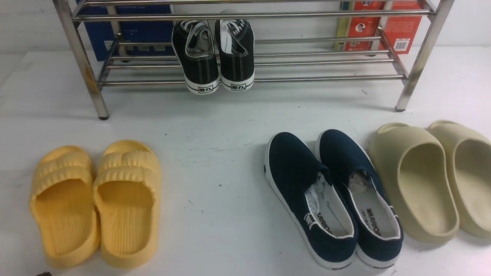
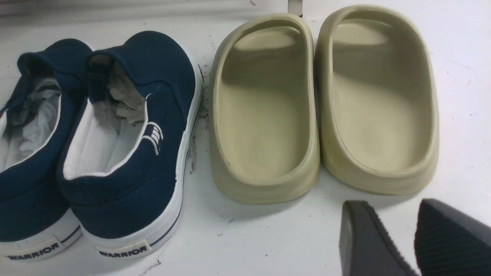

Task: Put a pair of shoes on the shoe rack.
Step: Use the right arm to grab the shoe closest to it

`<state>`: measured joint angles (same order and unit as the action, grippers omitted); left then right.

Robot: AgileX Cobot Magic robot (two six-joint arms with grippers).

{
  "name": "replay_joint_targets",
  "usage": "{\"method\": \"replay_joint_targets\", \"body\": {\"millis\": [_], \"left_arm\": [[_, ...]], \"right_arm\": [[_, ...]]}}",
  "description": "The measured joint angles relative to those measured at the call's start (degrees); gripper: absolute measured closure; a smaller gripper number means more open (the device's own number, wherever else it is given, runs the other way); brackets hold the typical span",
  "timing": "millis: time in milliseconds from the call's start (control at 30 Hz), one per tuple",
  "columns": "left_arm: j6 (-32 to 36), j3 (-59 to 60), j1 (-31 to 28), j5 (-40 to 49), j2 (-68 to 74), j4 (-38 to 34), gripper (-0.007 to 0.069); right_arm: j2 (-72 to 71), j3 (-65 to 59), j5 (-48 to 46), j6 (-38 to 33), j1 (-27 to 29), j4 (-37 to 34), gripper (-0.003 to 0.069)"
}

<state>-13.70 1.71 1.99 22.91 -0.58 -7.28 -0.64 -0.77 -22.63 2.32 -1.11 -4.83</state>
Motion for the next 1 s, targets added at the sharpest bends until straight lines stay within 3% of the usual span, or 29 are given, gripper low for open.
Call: {"method": "replay_joint_targets", "body": {"millis": [1000], "left_arm": [[0.0, 0.0, 0.0, 0.0, 0.0, 0.0, 0.0559]], "right_arm": [[0.0, -0.11, 1.11, 0.52, 0.0, -1.27, 0.0419]]}}
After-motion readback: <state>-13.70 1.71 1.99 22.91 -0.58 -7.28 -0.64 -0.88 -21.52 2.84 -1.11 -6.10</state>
